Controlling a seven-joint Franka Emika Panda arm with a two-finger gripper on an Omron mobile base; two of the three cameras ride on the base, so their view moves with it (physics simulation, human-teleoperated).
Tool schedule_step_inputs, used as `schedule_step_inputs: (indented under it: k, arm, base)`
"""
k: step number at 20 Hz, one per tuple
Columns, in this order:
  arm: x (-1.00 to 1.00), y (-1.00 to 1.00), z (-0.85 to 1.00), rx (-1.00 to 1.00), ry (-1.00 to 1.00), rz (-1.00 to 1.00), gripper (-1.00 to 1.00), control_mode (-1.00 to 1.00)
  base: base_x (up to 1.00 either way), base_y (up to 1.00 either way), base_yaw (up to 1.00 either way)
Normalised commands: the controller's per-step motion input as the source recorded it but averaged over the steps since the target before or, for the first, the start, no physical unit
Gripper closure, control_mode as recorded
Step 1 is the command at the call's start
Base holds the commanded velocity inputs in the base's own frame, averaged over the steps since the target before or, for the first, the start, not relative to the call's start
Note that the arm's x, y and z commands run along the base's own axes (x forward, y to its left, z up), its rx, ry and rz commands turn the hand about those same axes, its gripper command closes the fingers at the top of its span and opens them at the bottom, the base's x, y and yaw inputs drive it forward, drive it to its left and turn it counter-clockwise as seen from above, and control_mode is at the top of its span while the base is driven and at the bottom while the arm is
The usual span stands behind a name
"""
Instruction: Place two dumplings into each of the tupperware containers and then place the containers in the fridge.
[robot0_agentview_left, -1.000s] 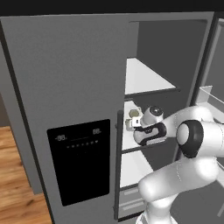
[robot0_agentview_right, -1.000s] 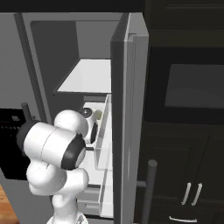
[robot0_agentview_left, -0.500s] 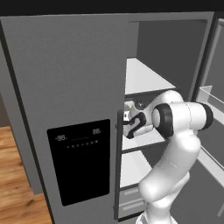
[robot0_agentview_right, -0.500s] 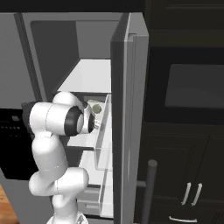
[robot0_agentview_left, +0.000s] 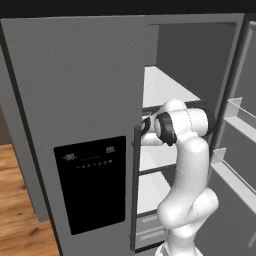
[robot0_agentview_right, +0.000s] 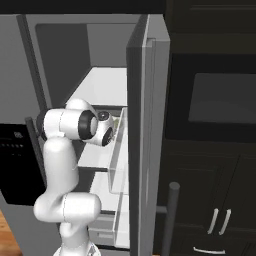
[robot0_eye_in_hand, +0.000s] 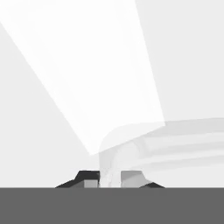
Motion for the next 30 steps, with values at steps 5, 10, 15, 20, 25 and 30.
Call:
schedule_step_inputs:
  k: [5,10,15,20,25,30]
  arm:
    - [0.38,-0.11,-0.33,0.0,0.0,0.0,-1.0,-1.0]
    - [0.18,-0.18,-0.11,0.04,-0.11,0.0,-1.0,-1.0]
    - [-0.74,-0.52,0.01,0.2,-0.65,0.05,-1.0,-1.0]
    - [-1.0,-0.8,-0.15,0.19,-0.81,0.03,-1.0,-1.0]
    - [-1.0,-1.0,0.02,0.21,-0.56,0.0,-1.0,-1.0]
    - [-1.0,-0.98,0.11,0.09,-0.37,0.0,-1.0,-1.0]
  base:
    - [0.0,0.0,0.0]
    - [0.0,0.0,0.0]
    - [0.0,0.0,0.0]
    - [0.0,0.0,0.0]
    - [0.0,0.0,0.0]
    - [0.0,0.0,0.0]
